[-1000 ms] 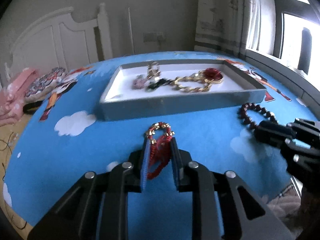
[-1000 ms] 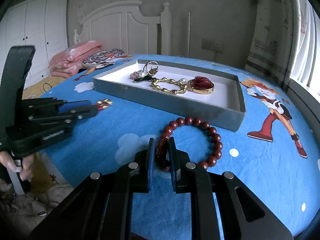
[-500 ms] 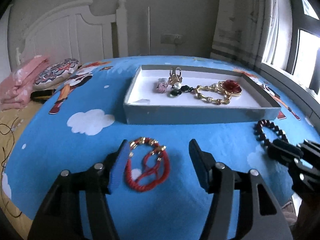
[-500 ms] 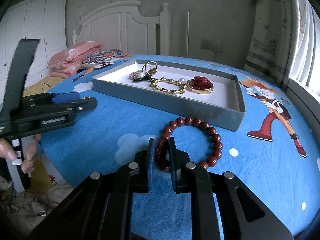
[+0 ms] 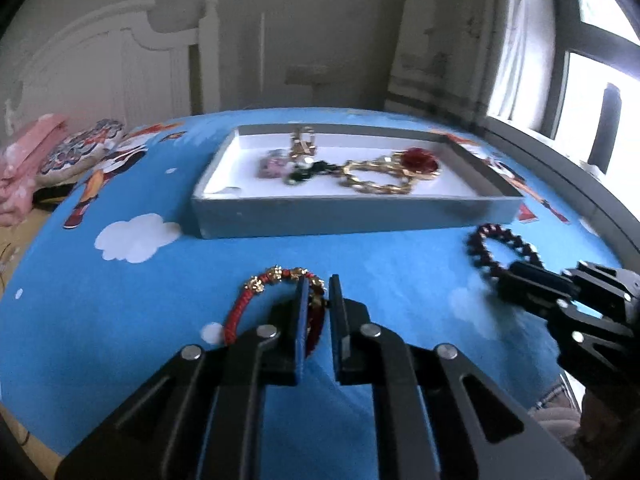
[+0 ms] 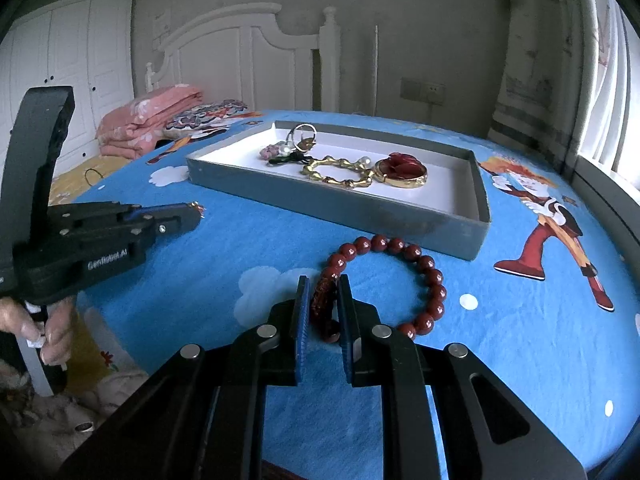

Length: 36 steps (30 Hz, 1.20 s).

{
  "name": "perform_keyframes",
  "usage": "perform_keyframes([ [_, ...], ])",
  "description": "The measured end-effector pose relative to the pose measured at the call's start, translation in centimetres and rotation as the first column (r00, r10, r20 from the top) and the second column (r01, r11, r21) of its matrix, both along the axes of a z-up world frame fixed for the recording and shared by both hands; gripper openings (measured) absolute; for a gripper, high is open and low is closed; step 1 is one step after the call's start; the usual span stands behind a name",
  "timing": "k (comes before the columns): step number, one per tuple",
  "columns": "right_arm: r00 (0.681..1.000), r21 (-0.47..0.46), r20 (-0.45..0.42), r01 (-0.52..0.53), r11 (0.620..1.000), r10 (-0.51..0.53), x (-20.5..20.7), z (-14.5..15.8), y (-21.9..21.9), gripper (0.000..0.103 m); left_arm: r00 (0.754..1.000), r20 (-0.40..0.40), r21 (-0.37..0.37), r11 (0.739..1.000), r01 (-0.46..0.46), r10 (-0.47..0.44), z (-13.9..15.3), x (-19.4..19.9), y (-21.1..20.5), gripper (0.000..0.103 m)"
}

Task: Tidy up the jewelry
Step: 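Lift both bracelets off the bedspread with both tools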

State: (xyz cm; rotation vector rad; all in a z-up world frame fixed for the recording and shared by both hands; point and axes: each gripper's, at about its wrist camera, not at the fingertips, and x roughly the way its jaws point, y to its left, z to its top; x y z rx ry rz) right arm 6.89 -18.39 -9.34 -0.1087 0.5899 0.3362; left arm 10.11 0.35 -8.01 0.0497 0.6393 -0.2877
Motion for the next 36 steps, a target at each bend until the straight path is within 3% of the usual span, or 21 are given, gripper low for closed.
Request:
perform_keyframes([
  [6, 0.999, -0.004, 0.038, -0.010, 1.000, 0.010, -0.9, 0.3, 0.4, 0.012, 0.998, 0.035, 0.001, 0.998, 0.058, -0.058, 0.3, -1.7, -1.6, 0.010],
  [15, 0.997, 0.013, 0.079, -0.002, 1.000, 0.001, -1.8, 1.2, 0.2, 0.012, 0.995, 0.079, -0.012, 0.998, 0.066, -0.065, 1.3, -3.0, -1.7, 0.010],
  [20, 1.000, -0.007, 0.010, 0.004, 1.000, -0.004, -0.7, 0.1, 0.4, 0.012, 0.998, 0.033, 0.040, 0.998, 0.055, -0.057, -0.3, -2.4, -1.9, 0.010],
  [23, 1.000, -0.019, 0.009, 0.008, 1.000, -0.008, -0.6, 0.0, 0.6, 0.012, 0.997, 0.053, 0.073, 0.996, 0.054, -0.058, -0.7, -2.6, -2.1, 0.010],
  [30, 1.000, -0.018, -0.005, 0.005, 1.000, -0.005, -0.4, -0.1, 0.5, 0.015, 0.997, 0.047, 0.073, 0.996, 0.055, -0.059, -0.9, -2.2, -2.1, 0.013],
  [36, 0.999, -0.037, 0.007, -0.042, 0.998, 0.042, -1.1, -0.2, 0.8, 0.014, 0.996, 0.067, 0.111, 0.992, 0.059, -0.067, -0.9, -2.7, -2.8, 0.008],
])
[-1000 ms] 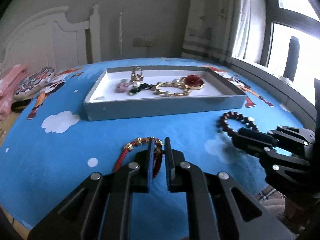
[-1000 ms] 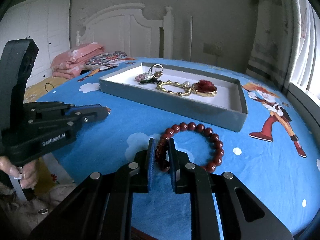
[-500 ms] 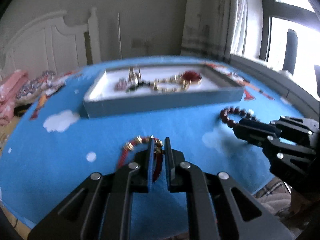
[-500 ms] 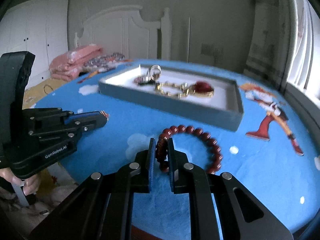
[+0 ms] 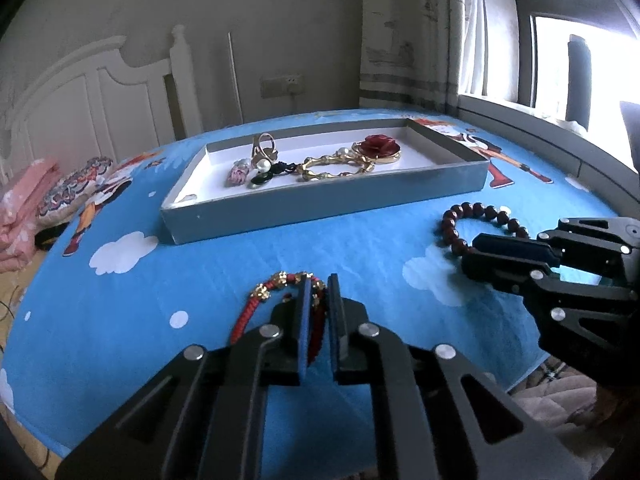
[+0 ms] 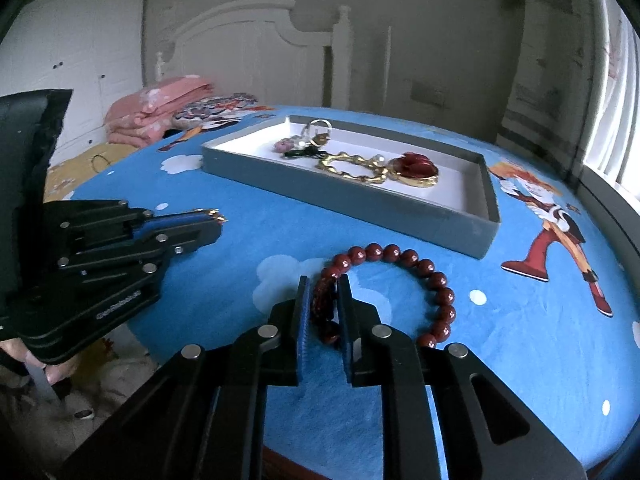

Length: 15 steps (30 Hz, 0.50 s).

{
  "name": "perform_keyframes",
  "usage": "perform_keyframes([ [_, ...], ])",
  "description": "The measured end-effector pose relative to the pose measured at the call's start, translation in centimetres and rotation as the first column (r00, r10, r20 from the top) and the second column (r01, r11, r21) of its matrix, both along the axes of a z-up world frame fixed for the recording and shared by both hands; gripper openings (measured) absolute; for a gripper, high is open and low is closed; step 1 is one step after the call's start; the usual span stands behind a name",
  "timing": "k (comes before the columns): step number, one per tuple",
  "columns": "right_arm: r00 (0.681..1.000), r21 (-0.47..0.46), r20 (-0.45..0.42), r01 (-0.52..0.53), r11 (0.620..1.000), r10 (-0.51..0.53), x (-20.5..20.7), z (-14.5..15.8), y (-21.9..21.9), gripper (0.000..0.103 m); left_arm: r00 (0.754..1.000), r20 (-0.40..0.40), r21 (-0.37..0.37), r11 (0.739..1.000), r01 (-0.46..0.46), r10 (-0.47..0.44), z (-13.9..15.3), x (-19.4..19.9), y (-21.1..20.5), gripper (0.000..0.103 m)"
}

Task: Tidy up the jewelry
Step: 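Lift both bracelets off the bedspread with both tools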

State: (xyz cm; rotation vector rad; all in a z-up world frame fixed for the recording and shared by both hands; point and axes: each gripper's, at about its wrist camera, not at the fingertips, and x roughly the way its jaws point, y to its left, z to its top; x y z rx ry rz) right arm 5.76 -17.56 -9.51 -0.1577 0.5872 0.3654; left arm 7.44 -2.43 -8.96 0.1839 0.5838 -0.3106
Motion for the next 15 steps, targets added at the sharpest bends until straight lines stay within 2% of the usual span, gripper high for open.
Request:
perform_keyframes([
  [4, 0.999, -0.017, 0.034, -0.008, 1.000, 0.009, -0.6, 0.2, 0.5, 0.012, 1.000, -0.001, -0.036, 0.999, -0.014, 0.014, 0.3, -0.1, 0.5, 0.007],
  [15, 0.980, -0.011, 0.183, 0.076, 0.997, -0.072, -2.6, 3.8, 0.3, 0.012, 0.993, 0.110, -0.115, 0.993, -0.041, 0.053, 3.8, -2.0, 1.1, 0.007],
])
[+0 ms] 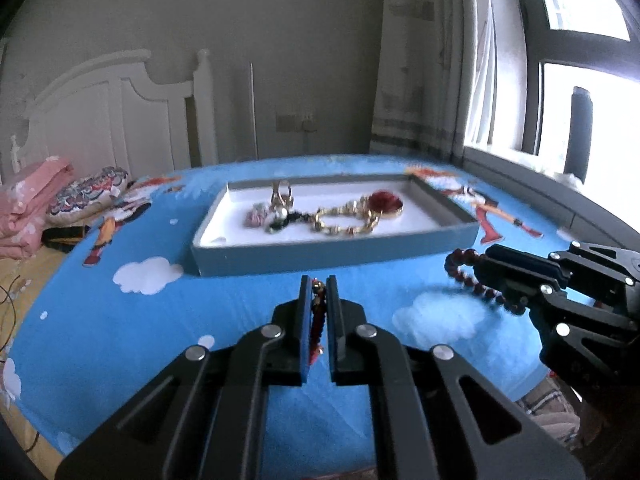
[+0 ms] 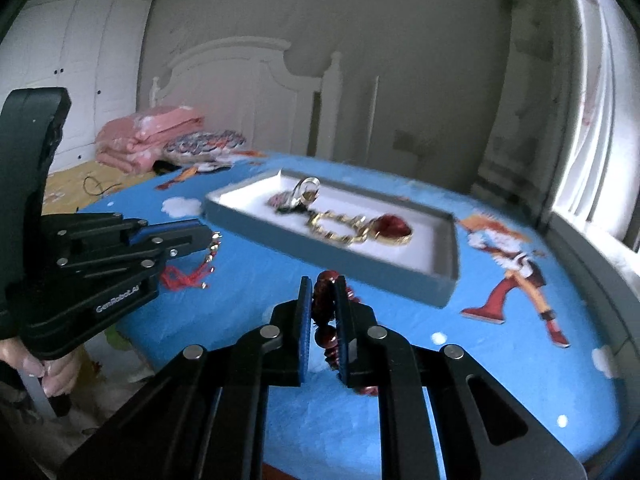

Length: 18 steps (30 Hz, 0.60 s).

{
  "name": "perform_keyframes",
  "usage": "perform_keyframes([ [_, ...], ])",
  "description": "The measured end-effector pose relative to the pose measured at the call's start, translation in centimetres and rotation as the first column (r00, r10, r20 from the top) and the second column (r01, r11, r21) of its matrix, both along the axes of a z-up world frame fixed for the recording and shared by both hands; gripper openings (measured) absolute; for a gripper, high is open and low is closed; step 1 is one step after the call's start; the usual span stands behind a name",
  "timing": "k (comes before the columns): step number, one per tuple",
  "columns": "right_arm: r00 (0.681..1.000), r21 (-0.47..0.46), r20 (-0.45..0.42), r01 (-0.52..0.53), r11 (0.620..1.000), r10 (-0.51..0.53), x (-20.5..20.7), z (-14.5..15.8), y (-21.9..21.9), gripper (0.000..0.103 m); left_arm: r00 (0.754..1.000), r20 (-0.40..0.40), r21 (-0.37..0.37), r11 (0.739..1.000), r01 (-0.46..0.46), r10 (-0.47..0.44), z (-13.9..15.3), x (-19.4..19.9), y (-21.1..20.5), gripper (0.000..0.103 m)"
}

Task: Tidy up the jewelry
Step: 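Lift both bracelets off the bedspread with both tools, then carry both bracelets into the tray and open both tools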

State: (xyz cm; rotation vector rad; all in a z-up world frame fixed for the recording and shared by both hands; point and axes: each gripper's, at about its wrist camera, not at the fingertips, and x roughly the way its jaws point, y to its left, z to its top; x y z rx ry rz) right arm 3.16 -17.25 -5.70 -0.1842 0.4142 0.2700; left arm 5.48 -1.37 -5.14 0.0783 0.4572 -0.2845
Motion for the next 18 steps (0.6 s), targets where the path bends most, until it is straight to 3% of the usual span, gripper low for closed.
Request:
perform_keyframes([
  [7, 0.999, 0.020, 0.034, 0.030, 0.999, -0.031, -0.9, 1.8, -0.4, 0.012, 0.999, 0.040, -0.015, 1.000, 0.009, -0.009, 1.7, -1.2, -0.1, 0.007],
  [18, 0.998, 0.043, 0.040, 0.043, 0.998, -0.045, -0.9, 2.8, -0.5, 0.012, 0.999, 0.039, -0.017, 1.000, -0.023, 0.024, 2.0, -1.3, 0.1, 0.007],
])
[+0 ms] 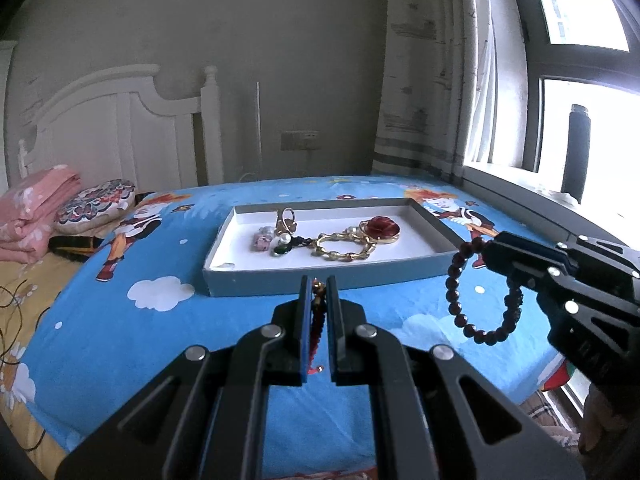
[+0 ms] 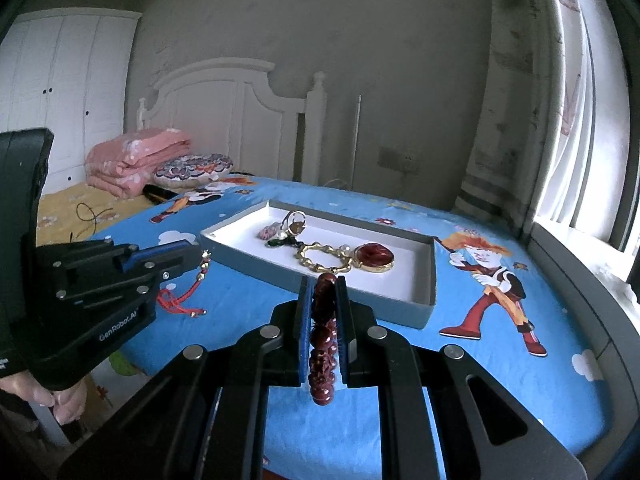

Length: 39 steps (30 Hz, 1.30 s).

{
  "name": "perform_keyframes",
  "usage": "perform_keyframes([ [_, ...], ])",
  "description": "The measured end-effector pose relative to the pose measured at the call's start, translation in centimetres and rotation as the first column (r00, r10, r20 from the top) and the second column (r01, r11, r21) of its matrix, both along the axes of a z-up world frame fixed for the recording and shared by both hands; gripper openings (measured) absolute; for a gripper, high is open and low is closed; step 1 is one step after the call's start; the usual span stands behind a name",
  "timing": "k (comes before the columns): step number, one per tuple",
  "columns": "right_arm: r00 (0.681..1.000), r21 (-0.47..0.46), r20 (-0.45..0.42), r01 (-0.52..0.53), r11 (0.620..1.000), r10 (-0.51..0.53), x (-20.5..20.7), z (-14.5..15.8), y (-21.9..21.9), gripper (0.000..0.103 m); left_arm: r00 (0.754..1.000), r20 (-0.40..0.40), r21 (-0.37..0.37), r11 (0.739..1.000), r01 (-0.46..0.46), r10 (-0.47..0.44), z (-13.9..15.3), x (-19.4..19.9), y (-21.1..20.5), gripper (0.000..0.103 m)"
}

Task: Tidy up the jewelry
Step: 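Carry both bracelets into the tray and open both tools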

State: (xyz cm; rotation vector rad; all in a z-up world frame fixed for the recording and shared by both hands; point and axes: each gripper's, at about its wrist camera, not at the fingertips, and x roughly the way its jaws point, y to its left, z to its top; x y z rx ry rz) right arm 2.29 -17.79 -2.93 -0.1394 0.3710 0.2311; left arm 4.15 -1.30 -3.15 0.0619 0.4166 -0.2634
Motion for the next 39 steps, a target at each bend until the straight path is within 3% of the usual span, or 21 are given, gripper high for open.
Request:
perform_keyframes([
  [18, 1.000, -0.024, 0.013, 0.025, 0.999, -0.024, 3.7, 1.5, 0.5, 0.012, 0.999, 0.032, 0.030, 0.999, -0.038, 0.037, 2.1, 3.4, -0.8, 0.007],
  [39, 0.993, -0.028, -0.055, 0.101, 0.995, -0.102, 14.1, 2.6, 0.5, 0.012, 0.993, 0.008, 0.075, 0.990, -0.116, 0.116, 4.5, 14.8, -2.1, 0.007],
])
